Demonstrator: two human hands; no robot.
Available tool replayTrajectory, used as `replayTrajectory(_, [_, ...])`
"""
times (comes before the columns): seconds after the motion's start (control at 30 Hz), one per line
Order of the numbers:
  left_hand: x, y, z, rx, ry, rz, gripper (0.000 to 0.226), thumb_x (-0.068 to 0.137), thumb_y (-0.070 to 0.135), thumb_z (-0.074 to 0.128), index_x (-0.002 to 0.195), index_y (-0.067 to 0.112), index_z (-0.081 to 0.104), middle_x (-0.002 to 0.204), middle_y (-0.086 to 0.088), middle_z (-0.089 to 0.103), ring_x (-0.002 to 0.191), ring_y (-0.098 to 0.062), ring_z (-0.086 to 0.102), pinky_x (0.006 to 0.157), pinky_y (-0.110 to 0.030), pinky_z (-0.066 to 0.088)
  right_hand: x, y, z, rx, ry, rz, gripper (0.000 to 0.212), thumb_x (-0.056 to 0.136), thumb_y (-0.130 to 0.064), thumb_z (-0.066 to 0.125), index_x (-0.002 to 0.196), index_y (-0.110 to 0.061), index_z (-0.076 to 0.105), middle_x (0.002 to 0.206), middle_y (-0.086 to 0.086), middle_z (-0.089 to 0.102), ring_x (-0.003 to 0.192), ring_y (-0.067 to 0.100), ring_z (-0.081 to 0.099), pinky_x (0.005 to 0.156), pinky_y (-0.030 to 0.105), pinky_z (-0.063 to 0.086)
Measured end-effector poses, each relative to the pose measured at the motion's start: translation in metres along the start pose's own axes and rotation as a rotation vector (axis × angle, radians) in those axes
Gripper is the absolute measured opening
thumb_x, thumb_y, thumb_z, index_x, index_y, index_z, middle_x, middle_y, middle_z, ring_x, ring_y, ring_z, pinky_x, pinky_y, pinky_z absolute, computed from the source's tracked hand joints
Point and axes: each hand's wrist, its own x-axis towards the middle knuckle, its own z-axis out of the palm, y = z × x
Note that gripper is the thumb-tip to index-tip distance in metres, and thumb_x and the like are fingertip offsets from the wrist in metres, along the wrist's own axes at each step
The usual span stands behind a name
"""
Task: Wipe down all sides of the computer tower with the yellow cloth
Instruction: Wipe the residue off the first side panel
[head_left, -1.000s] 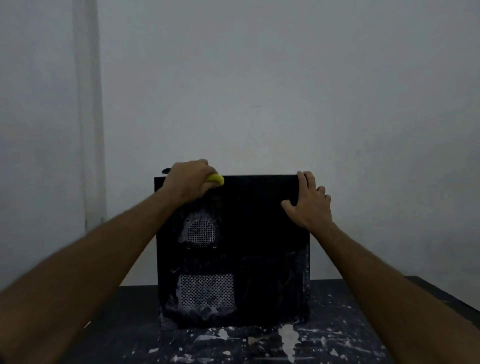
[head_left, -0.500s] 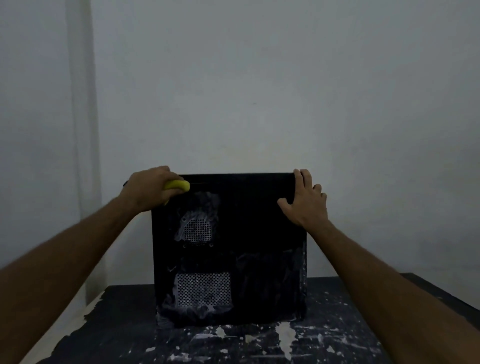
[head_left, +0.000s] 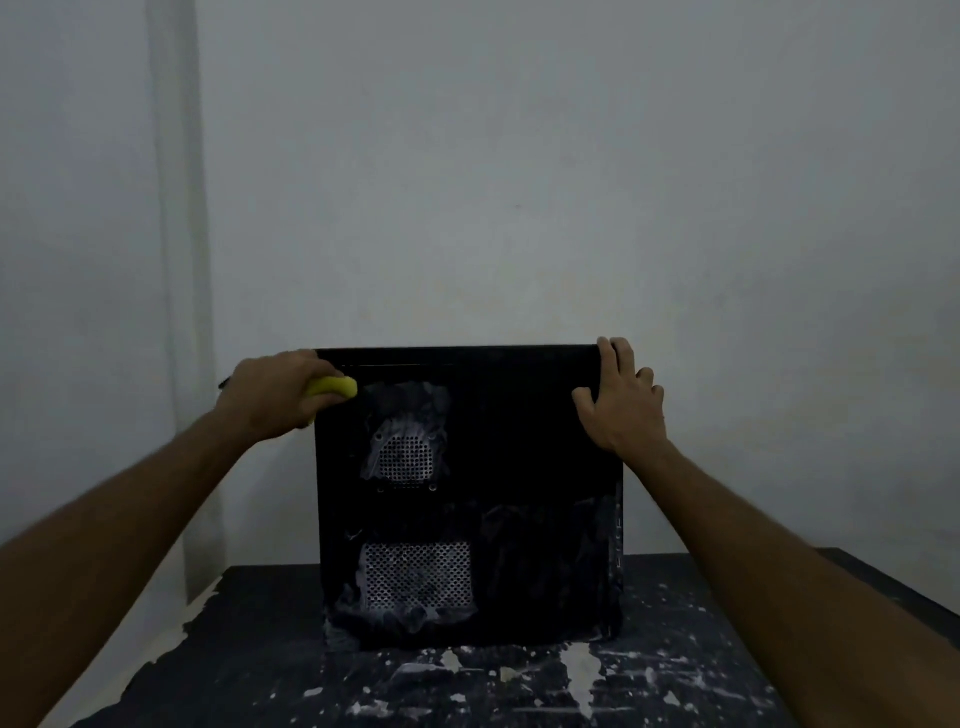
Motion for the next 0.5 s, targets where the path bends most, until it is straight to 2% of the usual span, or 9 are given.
replayTrajectory(0.1, [-0.005,-0.003,0.000,0.013,0.099,-0.014,0.036,0.091,0.061,0.064,0.111,0.033,0.074,0.086,0.015,0.057,0.079,-0.020,0.066,0.059,-0.030,0.038,0.000,0.000,0.001,0.005,0.003,-0.008,0.072,0.095,-0.047,0.046,0.155,-0.018,0.021,0.160,0.004,0.020,0.114,0.041,0.047,0.096,0.053,0.040])
replayTrajectory(0.23, [-0.006,-0.001,0.002,0.063,-0.076,0.076,0.038,0.092,0.064,0.060,0.114,0.036,0.073,0.099,0.014,0.065,0.089,-0.016,0.067,0.065,-0.033,0.047,0.000,-0.001,0.001,0.006,0.009,-0.001,0.072,0.095,-0.047,0.047,0.156,-0.017,0.021,0.161,0.004,0.019,0.113,0.042,0.047,0.096,0.053,0.040])
replayTrajectory(0.37, [-0.017,-0.006,0.004,0.007,0.072,0.020,0.035,0.093,0.058,0.064,0.112,0.030,0.075,0.094,0.008,0.067,0.082,-0.023,0.068,0.061,-0.031,0.043,0.000,-0.001,0.001,0.008,0.003,-0.006,0.073,0.095,-0.048,0.047,0.155,-0.016,0.020,0.160,0.004,0.019,0.113,0.042,0.047,0.096,0.054,0.040])
replayTrajectory(0.47, [-0.022,-0.003,0.013,0.082,-0.045,0.155,0.040,0.093,0.060,0.060,0.115,0.031,0.074,0.103,0.010,0.069,0.088,-0.021,0.070,0.061,-0.030,0.040,-0.001,0.000,0.001,-0.004,0.017,-0.017,0.073,0.095,-0.049,0.047,0.155,-0.017,0.020,0.159,0.004,0.019,0.113,0.041,0.047,0.096,0.053,0.040])
replayTrajectory(0.5, [-0.022,-0.004,0.012,0.106,-0.032,0.166,0.039,0.093,0.060,0.060,0.115,0.030,0.074,0.102,0.009,0.070,0.087,-0.021,0.070,0.059,-0.029,0.038,-0.001,0.000,0.001,-0.002,0.015,-0.016,0.074,0.095,-0.049,0.047,0.155,-0.017,0.020,0.159,0.004,0.019,0.113,0.042,0.047,0.096,0.053,0.040])
